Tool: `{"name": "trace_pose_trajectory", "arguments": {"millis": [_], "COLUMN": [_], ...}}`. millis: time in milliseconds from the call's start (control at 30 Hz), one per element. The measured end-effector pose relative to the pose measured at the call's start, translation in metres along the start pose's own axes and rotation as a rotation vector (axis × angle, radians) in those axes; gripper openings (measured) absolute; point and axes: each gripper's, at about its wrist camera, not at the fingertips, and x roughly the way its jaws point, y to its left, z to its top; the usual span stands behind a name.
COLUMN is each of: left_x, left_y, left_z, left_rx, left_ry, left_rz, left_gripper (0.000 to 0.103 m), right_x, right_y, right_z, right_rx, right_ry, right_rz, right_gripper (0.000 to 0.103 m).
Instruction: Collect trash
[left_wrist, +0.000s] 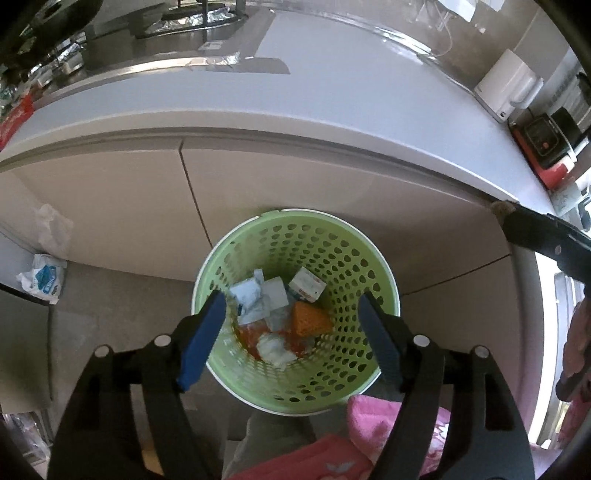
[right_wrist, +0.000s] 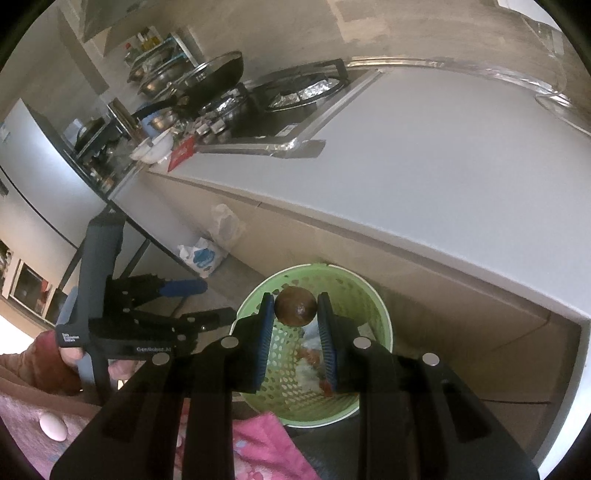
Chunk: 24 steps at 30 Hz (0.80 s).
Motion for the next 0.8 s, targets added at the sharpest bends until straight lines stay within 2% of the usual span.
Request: {"name": "trace_pose_trajectory", "arguments": {"millis": [233, 367, 400, 433, 533, 633, 800], "left_x": [-0.008, -0.01, -0.009, -0.009, -0.011, -0.014, -0.017], "left_y": [0.011, 0.023, 0.026, 0.029, 0.034, 0.036, 0.035], "left_z": [-0.005, -0.011, -0.013, -0.014, -0.017, -0.017, -0.013], "left_rx": [-0.017, -0.044, -0.052, -0.058, -0.073, -0.076, -0.072], "left_ry": [-0.021, -0.018, -0.015, -0.012, -0.014, -0.022, -0.036], "left_rz": [0.042, 0.068, 0.073, 0.077, 0.083, 0.09, 0.088], "left_gripper": [0.076, 0.077, 0.077, 0.077, 0.077, 0.077, 0.077], "right_x": [0.027, 0.065, 0.072, 0.081, 0.094, 0.088, 0.071], "right_y": [0.017, 0.024, 0.023, 0.022, 0.022, 0.021, 0.015], "right_z": [-0.009, -0.018, -0.019, -0.021, -0.022, -0.019, -0.009], "right_rx": [-0.039, -0.083, -0.087, -0.085, -0.067, -0.044, -0.024], "right_ry": [0.047, 0.096, 0.109, 0.132, 0.15, 0.124, 0.084], "right_rz": [0.03, 0.037, 0.034, 0.037, 0.034, 0.031, 0.005], "right_gripper": [0.025, 0.025, 0.033, 0.047, 0.061, 0.071, 0.074]}}
